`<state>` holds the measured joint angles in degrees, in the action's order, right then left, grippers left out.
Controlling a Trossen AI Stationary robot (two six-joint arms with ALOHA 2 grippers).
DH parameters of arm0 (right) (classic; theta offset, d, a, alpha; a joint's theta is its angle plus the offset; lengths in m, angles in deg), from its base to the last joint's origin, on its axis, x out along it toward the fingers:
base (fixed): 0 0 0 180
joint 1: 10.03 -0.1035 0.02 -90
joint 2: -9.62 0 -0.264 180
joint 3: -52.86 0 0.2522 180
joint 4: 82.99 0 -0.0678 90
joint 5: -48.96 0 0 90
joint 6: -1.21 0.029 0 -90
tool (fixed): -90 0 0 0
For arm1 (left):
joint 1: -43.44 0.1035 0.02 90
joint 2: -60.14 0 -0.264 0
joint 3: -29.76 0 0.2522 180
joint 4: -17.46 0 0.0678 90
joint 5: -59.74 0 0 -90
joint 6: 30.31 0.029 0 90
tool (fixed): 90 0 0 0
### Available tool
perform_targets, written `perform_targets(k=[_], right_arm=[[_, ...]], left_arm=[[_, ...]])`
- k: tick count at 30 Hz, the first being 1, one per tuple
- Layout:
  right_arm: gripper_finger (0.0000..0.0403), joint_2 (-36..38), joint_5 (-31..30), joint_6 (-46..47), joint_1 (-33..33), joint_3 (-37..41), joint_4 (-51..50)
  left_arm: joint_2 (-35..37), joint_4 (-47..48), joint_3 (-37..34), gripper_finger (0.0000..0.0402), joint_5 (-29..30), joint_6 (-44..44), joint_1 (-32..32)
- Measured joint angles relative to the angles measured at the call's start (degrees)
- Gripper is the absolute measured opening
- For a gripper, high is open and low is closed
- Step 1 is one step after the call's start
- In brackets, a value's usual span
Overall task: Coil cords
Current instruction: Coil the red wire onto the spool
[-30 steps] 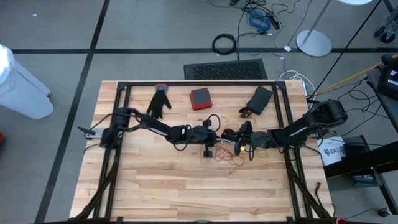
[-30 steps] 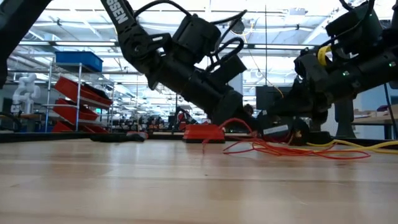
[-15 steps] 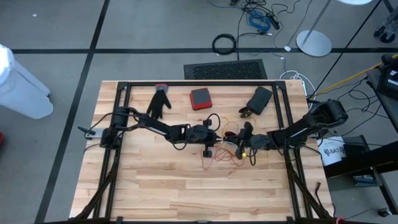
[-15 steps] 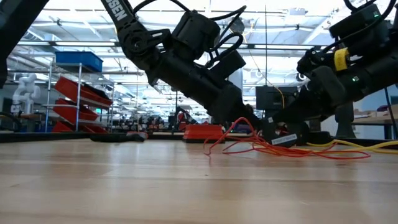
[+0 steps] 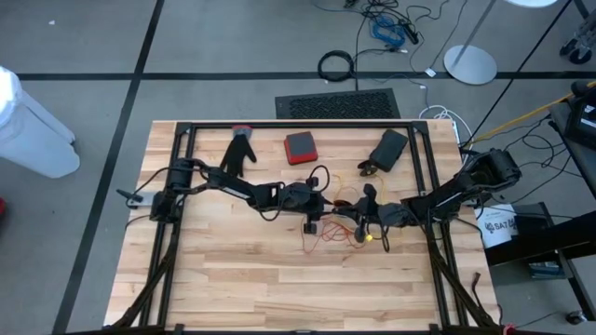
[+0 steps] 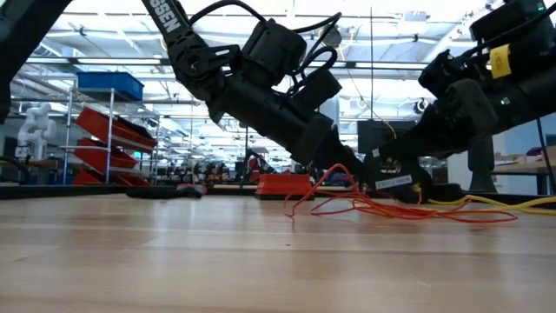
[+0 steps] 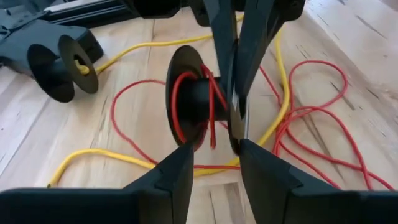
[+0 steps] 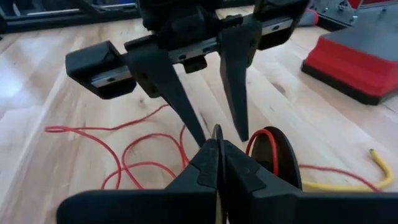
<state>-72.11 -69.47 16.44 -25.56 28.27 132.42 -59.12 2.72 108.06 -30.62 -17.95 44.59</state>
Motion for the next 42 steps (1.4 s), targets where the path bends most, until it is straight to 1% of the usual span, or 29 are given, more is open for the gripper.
perform_targets(k=[7, 9, 13, 17, 19, 24, 26, 28, 31, 34, 37, 40, 42], right_arm=[[0.0000, 0.0, 1.0, -2.3, 0.0, -2.4, -2.8], [0.0000, 0.0, 1.0, -2.6, 0.1, -3.3, -4.5], [0.0000, -0.1, 1.2, -2.7, 0.5, -4.5, -6.4], [0.0000, -0.8, 1.1, -3.4, 0.6, -4.7, -5.9], [0.0000, -1.2, 1.2, -3.7, 0.5, -4.7, -5.9], [0.0000, -1.3, 1.0, -4.9, 0.3, -4.7, -5.9], [0.0002, -0.9, -1.3, -6.2, -0.4, -4.7, -6.0], [0.0012, 0.0, -3.6, -7.3, -1.3, -4.7, -6.4], [0.0039, 2.3, -6.3, -8.3, -2.6, -4.8, -6.3], [0.0070, 5.7, -6.4, -7.7, -3.5, -4.8, -9.8], [0.0092, 9.6, -6.5, -4.7, -3.8, -4.8, -15.4], [0.0099, 11.9, -7.3, -0.9, -3.7, -4.8, -23.0], [0.0097, 12.5, -8.0, 0.4, -3.7, -4.8, -25.7]], left_arm=[[0.0, -1.0, 0.0, 0.0136, 0.0, 0.0, 0.0], [0.0, -0.9, 0.0, 0.0128, -0.3, 0.0, 0.0], [0.0, -0.9, 0.0, 0.0089, -1.3, 0.2, 0.0], [-0.1, -0.8, 0.0, 0.0025, -2.1, 1.3, -0.1], [-0.1, -0.7, 0.0, 0.0011, -2.8, 1.8, 0.0], [-0.1, -0.2, 0.0, 0.0005, -2.0, 4.7, 0.0], [-0.1, 0.1, 0.1, 0.0004, -1.2, 5.4, 0.0], [0.0, 1.2, 0.2, 0.0004, -0.6, 6.1, 0.0], [-0.2, 3.7, -0.2, 0.0003, -0.2, 6.6, 0.0], [0.0, 4.7, 0.0, 0.0002, 0.6, 7.9, 0.0], [0.0, 5.3, 0.0, 0.0002, 0.8, 8.1, -0.1], [0.0, 5.3, 0.0, 0.0001, 0.9, 8.8, -0.5], [0.0, 5.3, 0.0, 0.0001, 1.2, 10.0, -0.9]])
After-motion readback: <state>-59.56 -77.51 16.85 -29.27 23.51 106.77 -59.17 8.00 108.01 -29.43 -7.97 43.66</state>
